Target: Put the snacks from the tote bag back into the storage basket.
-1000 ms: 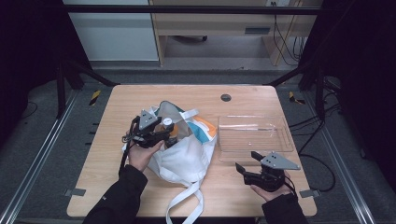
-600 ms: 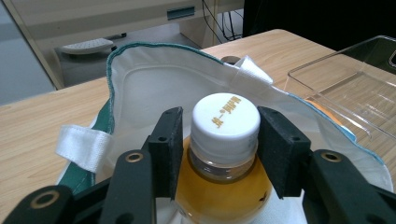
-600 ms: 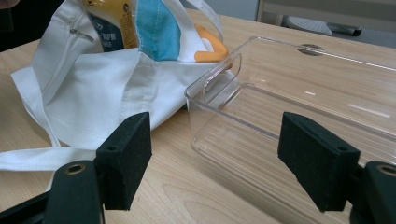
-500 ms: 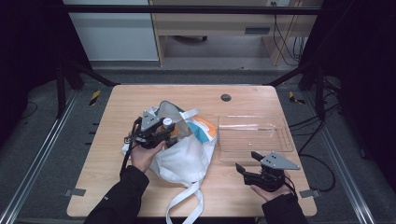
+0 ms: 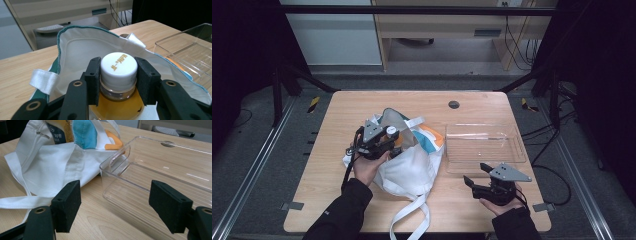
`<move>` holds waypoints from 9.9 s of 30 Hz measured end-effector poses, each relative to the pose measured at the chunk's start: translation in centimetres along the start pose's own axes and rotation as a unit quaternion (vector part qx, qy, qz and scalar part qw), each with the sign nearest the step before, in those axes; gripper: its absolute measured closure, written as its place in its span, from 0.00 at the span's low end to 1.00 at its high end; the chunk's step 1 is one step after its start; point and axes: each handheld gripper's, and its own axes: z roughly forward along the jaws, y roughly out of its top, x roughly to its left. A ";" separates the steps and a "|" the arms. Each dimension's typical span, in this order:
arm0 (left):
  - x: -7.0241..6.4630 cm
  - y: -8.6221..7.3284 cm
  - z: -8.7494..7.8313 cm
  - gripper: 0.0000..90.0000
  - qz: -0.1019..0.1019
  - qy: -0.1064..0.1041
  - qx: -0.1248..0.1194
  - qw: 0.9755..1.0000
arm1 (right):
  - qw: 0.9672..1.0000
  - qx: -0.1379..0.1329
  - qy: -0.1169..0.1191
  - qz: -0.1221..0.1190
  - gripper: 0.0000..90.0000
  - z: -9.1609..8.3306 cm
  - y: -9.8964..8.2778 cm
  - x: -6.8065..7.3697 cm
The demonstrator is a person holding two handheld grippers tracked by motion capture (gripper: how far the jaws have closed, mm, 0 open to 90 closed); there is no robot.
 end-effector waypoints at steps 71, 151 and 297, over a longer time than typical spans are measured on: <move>-1.6 6.5 -8.3 0.65 0.000 -0.032 -0.051 0.998 | 1.000 -0.001 0.007 -0.001 0.28 0.1 -0.1 0.0; -12.3 12.4 -2.1 0.65 0.031 -0.100 -0.067 0.992 | 1.000 -0.001 0.004 0.009 0.15 -1.0 -1.0 -0.1; -15.2 4.6 7.1 0.51 0.045 -0.133 0.019 0.990 | 1.000 0.007 0.005 0.008 0.15 -0.7 -1.2 -0.2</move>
